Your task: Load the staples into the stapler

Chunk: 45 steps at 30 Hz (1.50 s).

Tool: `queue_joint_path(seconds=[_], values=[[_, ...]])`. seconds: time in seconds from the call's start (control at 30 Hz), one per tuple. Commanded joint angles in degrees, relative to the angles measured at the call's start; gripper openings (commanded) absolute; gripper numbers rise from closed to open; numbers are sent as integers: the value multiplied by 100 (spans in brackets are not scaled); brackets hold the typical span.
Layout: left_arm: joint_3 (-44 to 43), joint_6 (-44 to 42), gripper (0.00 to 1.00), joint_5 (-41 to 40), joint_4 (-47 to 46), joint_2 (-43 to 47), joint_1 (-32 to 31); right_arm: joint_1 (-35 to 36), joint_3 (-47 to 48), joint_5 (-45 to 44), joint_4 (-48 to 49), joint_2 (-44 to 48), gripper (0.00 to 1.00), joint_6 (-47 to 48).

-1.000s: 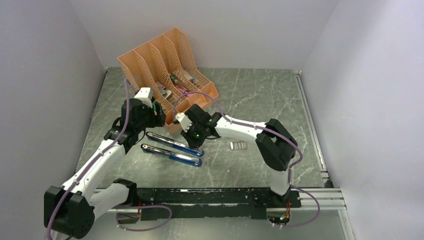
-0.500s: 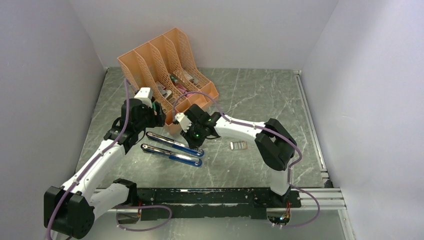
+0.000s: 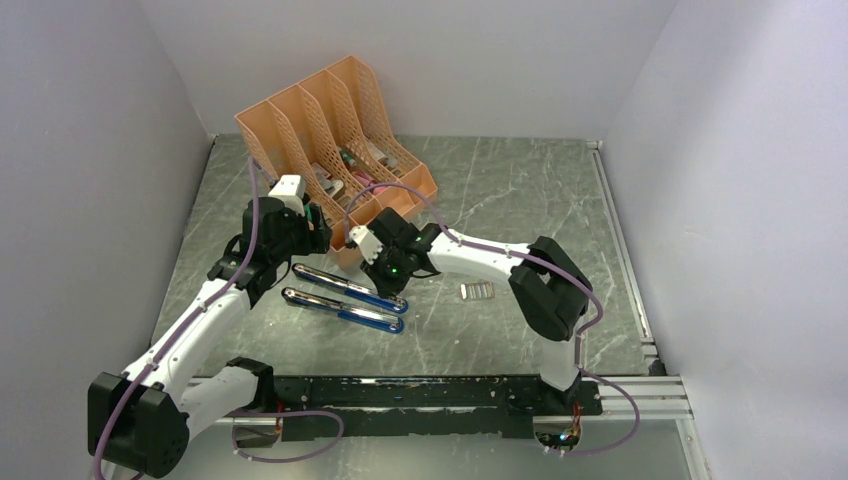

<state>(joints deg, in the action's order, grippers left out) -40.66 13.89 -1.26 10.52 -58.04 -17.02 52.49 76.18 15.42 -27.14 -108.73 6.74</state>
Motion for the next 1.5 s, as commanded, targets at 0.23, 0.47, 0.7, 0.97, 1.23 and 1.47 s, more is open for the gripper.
queue_joint_path(seconds=[0.23, 0.47, 0.7, 0.97, 1.23, 1.47], values=[[-108, -40, 72, 56, -163, 74, 58, 18, 151, -364, -196, -200, 17, 143], [-108, -31, 72, 55, -162, 58, 58, 25, 125, -339, -155, -213, 18, 132], [-104, -44, 72, 58, -152, 63, 58, 30, 133, -363, -149, -249, 22, 151], [-108, -40, 72, 55, -153, 82, 58, 31, 116, -350, -148, -241, 28, 134], [-107, -39, 72, 47, -150, 91, 58, 33, 104, -321, -100, -200, 36, 110], [-107, -34, 72, 47, -150, 90, 58, 11, -99, -178, 342, 147, 38, -30]])
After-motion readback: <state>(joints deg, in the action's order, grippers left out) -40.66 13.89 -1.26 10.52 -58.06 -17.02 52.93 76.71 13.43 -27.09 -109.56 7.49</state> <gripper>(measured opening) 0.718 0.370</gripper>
